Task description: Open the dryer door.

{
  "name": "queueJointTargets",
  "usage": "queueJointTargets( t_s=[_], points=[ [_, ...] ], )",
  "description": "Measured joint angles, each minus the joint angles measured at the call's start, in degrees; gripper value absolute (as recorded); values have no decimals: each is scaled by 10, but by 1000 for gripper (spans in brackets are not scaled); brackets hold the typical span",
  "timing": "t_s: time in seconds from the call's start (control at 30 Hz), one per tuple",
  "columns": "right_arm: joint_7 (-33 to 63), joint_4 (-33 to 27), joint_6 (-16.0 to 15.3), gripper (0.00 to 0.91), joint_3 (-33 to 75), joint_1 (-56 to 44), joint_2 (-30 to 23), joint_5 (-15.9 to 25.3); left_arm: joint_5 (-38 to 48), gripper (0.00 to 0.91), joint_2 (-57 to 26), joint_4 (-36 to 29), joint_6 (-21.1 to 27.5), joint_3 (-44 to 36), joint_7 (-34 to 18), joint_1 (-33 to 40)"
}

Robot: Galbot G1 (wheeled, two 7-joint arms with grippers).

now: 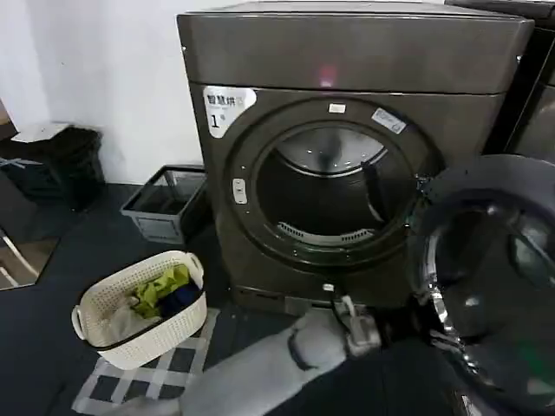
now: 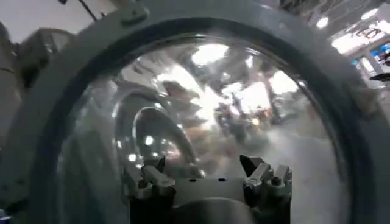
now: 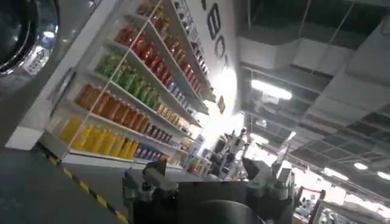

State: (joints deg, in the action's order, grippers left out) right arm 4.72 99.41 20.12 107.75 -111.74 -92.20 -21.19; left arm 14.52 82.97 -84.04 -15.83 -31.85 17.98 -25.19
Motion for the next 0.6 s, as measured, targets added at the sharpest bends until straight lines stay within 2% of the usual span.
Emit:
queueJointTargets(
  t_s=[0.4,0.6],
  points=[
    [7,-5,0,907,8,-4,0,-1,-21,907,89,97,-1,-4,-1,13],
    [9,3,0,907,10,-9,0,-3,-35,907,92,127,15,-14,-4,8]
  ],
)
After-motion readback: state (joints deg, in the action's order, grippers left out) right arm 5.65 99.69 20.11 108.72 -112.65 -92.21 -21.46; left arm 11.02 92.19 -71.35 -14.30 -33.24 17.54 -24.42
